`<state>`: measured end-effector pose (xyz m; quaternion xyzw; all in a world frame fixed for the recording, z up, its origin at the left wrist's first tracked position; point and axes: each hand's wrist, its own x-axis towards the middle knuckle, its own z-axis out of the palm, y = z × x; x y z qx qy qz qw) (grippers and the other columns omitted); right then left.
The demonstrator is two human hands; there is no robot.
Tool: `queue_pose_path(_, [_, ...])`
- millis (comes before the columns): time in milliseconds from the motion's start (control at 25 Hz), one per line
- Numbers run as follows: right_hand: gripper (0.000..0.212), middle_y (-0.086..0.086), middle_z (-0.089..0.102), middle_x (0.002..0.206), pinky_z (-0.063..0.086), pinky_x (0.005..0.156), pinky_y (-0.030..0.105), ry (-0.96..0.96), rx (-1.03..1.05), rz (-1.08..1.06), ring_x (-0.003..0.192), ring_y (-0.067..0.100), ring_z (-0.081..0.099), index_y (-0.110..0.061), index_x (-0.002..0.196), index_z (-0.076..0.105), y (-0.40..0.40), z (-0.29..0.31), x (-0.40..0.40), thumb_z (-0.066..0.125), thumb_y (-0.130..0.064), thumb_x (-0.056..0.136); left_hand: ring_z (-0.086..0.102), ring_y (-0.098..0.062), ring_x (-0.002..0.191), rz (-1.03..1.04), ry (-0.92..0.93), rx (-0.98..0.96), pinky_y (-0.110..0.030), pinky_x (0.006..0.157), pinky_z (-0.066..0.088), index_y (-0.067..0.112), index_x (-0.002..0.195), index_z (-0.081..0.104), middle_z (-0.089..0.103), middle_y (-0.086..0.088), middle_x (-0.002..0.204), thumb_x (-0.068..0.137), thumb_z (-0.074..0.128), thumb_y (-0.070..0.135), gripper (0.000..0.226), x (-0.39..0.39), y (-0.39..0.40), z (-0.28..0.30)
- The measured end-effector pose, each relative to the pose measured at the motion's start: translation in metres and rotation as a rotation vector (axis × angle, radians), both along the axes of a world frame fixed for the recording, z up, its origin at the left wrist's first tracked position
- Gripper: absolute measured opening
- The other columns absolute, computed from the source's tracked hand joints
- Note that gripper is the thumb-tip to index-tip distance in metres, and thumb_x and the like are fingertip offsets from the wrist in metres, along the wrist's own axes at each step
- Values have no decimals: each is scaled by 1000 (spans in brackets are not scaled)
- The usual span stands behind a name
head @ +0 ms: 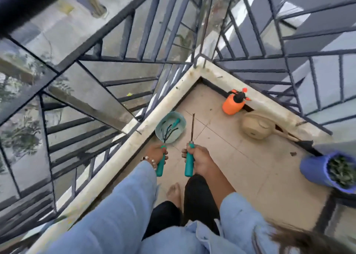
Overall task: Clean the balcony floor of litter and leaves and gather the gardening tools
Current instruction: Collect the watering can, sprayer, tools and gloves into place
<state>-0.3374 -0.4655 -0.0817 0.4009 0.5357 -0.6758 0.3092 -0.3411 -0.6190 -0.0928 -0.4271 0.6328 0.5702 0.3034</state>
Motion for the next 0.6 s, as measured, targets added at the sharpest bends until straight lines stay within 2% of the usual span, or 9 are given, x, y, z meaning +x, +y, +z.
queue_pose_path(120, [8,9,60,74,48,56,24,-15,79,160,62,16,56,-8,95,59,7,-42,-60,56,-2,91,59,-15,51,194,-102,20,-30,57,44,4,93,56,56,-8,74,95,46,-7,15,-42,-3,-45])
queue_pose_path(200, [21,13,61,79,51,63,31,-14,173,343,64,19,56,-9,100,62,13,-76,-103,60,5,84,64,-16,71,347,-193,128,-42,72,47,4,105,55,60,-8,82,96,49,-4,14,-67,3,-74])
queue_pose_path(280, [28,15,65,92,51,75,38,55,312,632,75,23,59,-15,104,65,17,-114,-147,62,1,81,57,-21,95,472,-222,247,-51,84,43,7,97,53,60,-8,89,97,47,-4,13,-89,9,-108])
queue_pose_path(320, [31,13,66,101,49,81,37,102,396,833,85,23,61,-17,109,66,18,-134,-169,62,-3,81,55,-23,97,541,-229,300,-56,88,41,8,91,51,60,-9,92,97,43,-7,19,-98,13,-133])
queue_pose_path(440, [41,3,63,122,43,97,36,221,585,1283,116,26,56,-28,122,61,13,-207,-225,61,-13,84,56,-25,83,785,-256,398,-68,100,30,5,84,49,64,-13,80,97,40,-10,22,-125,24,-216])
queue_pose_path(520, [41,2,59,127,37,102,39,280,664,1462,122,27,50,-31,124,57,1,-262,-251,58,-14,86,56,-27,84,920,-244,438,-66,104,30,3,86,49,59,-15,86,97,45,-5,14,-139,29,-282])
queue_pose_path(600, [42,2,59,126,33,101,39,374,724,1567,122,28,49,-32,124,57,-13,-316,-268,54,-10,88,56,-29,83,986,-216,458,-62,102,35,4,87,48,57,-16,92,98,46,-1,12,-155,31,-341])
